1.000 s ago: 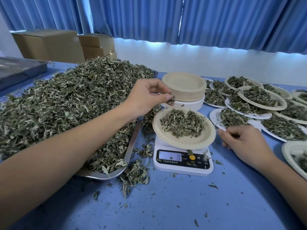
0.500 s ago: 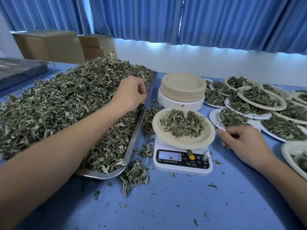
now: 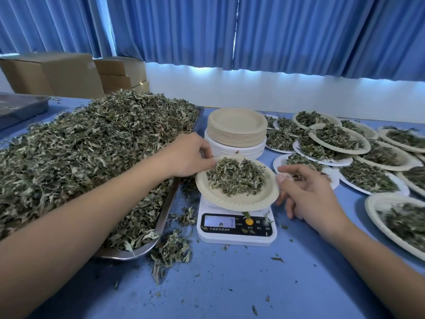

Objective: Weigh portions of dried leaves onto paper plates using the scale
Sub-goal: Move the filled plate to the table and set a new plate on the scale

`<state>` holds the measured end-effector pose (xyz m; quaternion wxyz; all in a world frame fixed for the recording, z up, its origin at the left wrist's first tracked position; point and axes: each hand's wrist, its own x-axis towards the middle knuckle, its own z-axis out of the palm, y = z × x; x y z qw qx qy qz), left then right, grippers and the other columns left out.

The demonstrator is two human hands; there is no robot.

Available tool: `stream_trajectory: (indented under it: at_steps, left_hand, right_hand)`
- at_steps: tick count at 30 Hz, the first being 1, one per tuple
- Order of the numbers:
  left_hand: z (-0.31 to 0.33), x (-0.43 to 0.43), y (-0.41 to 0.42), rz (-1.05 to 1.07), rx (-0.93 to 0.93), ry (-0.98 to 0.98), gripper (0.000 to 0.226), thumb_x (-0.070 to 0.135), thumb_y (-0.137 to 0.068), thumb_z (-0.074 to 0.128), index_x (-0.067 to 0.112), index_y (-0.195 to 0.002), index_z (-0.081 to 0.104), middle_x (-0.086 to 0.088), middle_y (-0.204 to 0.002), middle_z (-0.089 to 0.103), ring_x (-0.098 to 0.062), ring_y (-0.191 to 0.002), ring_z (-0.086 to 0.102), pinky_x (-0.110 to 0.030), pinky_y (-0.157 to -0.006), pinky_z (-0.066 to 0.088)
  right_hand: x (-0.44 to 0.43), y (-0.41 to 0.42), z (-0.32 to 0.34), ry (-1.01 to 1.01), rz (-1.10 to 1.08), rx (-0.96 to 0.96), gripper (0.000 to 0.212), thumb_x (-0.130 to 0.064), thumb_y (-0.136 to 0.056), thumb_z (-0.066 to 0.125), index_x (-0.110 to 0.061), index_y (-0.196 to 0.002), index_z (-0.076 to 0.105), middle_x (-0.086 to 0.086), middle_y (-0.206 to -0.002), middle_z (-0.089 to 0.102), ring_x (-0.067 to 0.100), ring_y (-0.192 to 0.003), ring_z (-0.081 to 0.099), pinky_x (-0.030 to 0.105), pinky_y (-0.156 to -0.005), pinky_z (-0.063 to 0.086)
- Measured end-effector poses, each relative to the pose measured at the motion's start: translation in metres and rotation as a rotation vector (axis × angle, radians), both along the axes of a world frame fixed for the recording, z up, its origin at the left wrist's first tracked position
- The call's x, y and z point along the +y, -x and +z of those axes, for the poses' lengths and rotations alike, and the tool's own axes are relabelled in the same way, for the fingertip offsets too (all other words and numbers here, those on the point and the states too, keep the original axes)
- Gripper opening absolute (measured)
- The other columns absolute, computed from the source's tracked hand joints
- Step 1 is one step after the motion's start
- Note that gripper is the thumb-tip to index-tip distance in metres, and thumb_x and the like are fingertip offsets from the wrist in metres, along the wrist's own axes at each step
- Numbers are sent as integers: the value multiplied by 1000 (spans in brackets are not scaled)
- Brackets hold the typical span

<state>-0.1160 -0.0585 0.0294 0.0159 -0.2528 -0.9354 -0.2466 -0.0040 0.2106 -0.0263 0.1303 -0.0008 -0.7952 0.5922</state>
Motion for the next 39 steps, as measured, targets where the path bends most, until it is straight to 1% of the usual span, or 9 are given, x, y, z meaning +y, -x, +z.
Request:
stream_trajectory:
  at_steps: [5,10,18,24,27,30,33,37,39]
  left_hand:
    - [7,10,-4,28,-73,-127,13,28,-85,80,17,-79,76,14,-46,59,2,-39,48,-23,-51,37]
    - [20,52,-7,56,-192,-282,16,24,-87,78,12,-77,77,-3,-49,57,-14,-41,45,-24,-47,39]
    - [24,180,-2,6,-364,-485,11,18,-91,74,9,-85,75,-2,-46,52,-15,-40,43,-22,-41,35]
    - [9,302,-16,-84,-529,-519,18,12,-89,74,14,-106,69,-9,-80,67,-10,-48,55,-23,-42,41]
    - [11,362,-28,-123,-547,-571,11,5,-89,71,13,-95,65,-12,-86,63,-17,-56,53,-26,-47,45]
    - [17,415,-36,-158,-655,-572,17,-1,-90,69,11,-84,58,-12,-88,60,-18,-63,58,-25,-54,55]
    - [21,456,-37,-151,-740,-576,11,-7,-90,66,0,-97,62,-14,-90,60,-18,-58,63,-28,-64,61]
    - [23,492,-26,-95,-804,-703,48,-4,-94,61,-4,-139,44,-19,-127,58,-18,-90,68,-23,-62,61]
    - [22,505,-19,-99,-790,-738,54,-6,-96,55,-1,-147,37,-13,-123,57,-13,-87,61,-24,-78,59]
  right_hand:
    - [-7,-3,8,113,-12,-77,18,-20,-97,70,-19,-114,63,8,-60,68,22,-43,56,27,-37,39]
    - [20,-4,32,233,-220,-62,24,-19,-89,79,-11,-109,67,3,-54,62,17,-41,55,26,-40,44]
    - [130,-28,63,-51,-464,-116,17,-13,-87,78,-18,-100,69,8,-66,71,16,-42,60,32,-54,53]
    - [238,-54,66,-159,-661,-197,15,-7,-86,79,-11,-96,70,8,-64,67,14,-38,58,28,-50,53]
    - [288,-63,64,-206,-781,-236,14,-7,-87,78,-11,-97,70,11,-77,67,11,-35,58,22,-43,50]
    - [331,-69,59,-158,-888,-260,11,-5,-88,75,-6,-97,69,14,-66,66,14,-34,56,27,-49,51]
    - [364,-67,56,-65,-951,-265,9,-6,-89,76,-4,-89,67,16,-59,64,21,-36,54,34,-54,57]
    - [387,-50,57,-48,-1016,-289,19,-12,-91,75,2,-81,68,18,-62,68,24,-52,60,45,-69,61]
    - [391,-40,58,-115,-1053,-313,29,-10,-94,67,-3,-67,58,16,-61,63,26,-59,57,42,-65,58]
